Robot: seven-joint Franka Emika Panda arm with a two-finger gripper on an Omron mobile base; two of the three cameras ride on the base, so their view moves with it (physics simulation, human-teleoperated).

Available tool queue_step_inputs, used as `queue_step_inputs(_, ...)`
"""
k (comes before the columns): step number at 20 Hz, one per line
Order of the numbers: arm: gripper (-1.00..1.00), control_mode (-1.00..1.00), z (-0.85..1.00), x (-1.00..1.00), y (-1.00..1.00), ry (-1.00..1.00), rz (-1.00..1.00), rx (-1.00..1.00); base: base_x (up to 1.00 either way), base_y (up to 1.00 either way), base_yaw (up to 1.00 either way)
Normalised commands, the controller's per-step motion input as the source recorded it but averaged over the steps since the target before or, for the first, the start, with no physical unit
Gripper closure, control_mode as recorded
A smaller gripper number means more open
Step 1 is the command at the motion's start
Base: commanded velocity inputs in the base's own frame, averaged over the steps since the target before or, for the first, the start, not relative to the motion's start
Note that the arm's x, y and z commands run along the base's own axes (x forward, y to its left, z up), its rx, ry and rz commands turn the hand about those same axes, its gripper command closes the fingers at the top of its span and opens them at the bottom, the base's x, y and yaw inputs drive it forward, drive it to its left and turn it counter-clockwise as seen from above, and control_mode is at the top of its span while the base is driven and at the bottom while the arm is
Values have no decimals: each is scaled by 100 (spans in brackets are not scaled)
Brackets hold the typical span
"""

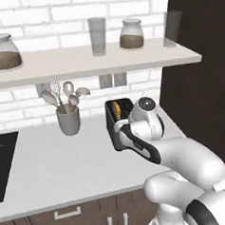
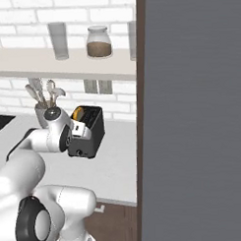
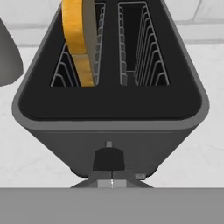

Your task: Start the toaster. Once the lever pops up, take the bread to the plate on the dining counter.

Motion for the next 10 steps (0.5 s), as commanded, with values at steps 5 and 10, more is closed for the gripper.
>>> queue_step_inputs(5,100,-100,-5,18,0,0,-1,0,0,0,0)
queue_step_inputs(10,100,-100,-17,17,0,-1,0,0,0,0,0)
